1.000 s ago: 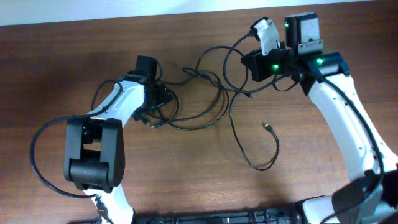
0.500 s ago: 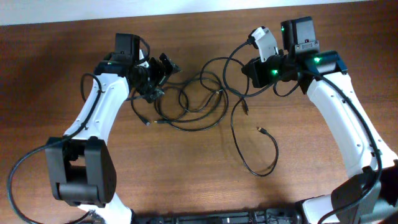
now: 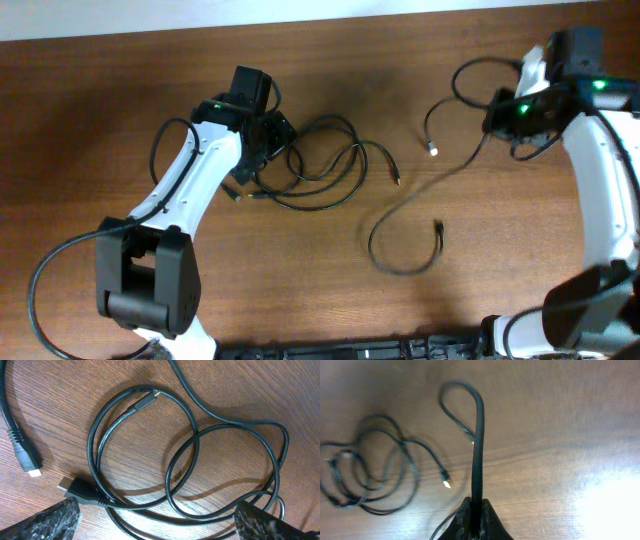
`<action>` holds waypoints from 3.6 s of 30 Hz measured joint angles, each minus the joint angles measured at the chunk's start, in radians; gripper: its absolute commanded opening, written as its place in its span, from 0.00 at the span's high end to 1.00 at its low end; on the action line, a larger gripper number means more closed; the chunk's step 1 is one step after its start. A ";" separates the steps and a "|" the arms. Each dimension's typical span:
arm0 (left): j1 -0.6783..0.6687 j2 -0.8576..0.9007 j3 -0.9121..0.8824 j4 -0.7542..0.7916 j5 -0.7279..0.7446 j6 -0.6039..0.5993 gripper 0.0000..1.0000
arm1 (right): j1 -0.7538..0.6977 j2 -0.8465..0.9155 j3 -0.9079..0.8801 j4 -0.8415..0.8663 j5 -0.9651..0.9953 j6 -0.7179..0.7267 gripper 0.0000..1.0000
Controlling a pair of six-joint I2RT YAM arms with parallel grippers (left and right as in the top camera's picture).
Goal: Untangle cables
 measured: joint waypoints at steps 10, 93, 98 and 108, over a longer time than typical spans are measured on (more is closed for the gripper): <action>0.000 0.000 0.000 0.000 -0.003 0.000 0.01 | 0.042 0.010 -0.079 -0.031 0.021 0.082 0.01; 0.429 -0.275 -0.003 -0.246 -0.020 0.080 0.01 | 0.716 0.323 -0.082 0.472 -0.054 -0.679 0.09; 0.465 -0.305 -0.003 -0.317 -0.052 0.097 0.01 | 0.770 0.420 -0.082 0.628 0.029 -0.746 0.34; 0.465 -0.305 -0.003 -0.325 -0.059 0.098 0.01 | 0.771 0.478 -0.072 0.627 0.046 -0.715 0.96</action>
